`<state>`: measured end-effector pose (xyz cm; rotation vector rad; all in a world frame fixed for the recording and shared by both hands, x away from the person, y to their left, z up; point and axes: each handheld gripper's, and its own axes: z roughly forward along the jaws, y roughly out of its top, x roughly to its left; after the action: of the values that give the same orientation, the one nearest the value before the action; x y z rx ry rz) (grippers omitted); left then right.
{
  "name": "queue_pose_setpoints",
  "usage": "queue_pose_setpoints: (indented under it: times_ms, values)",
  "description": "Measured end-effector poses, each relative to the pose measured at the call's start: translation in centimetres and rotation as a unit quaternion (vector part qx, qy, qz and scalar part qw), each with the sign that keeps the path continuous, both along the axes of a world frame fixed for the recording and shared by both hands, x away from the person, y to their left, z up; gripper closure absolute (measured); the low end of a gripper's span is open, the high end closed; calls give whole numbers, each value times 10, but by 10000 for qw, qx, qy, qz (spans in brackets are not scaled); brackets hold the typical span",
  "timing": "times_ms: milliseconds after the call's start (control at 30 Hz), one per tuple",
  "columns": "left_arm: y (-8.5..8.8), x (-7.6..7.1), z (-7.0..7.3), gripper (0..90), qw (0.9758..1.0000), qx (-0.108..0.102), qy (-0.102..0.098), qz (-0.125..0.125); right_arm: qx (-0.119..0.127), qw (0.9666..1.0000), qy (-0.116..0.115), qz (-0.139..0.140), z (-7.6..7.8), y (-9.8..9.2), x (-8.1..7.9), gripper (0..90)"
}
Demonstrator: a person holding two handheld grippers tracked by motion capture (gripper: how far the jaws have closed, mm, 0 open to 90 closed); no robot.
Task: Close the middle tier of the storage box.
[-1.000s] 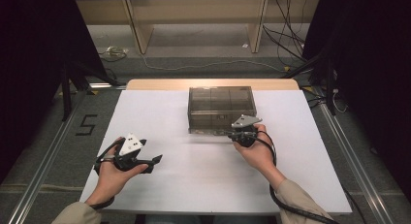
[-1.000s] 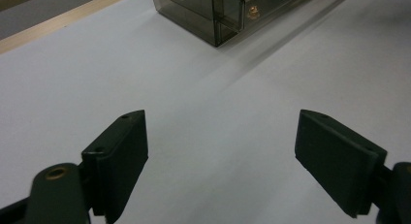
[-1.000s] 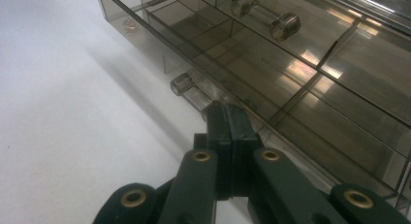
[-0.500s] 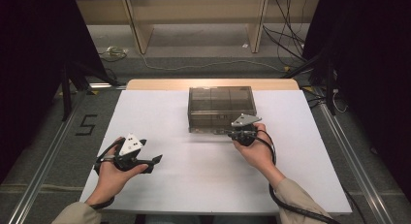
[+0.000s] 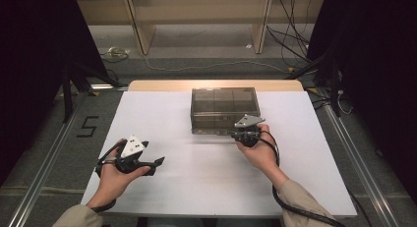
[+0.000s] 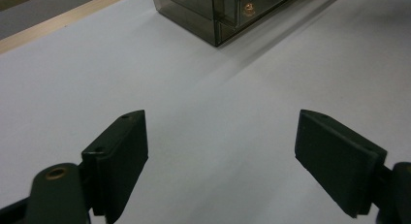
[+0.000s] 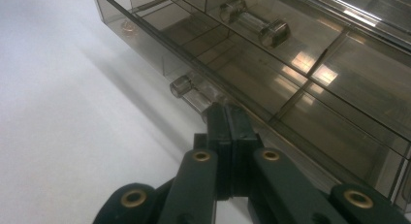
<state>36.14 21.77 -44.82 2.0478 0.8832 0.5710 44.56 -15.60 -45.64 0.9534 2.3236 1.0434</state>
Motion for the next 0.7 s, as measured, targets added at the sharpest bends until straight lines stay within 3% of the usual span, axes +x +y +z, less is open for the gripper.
queue_pose_setpoints:
  times_ms: [700]
  values:
    - [0, 0, -1, 196, 10000, -25, 13, 10, 12, 10000, -14, -43, 0, 0, 3, 900]
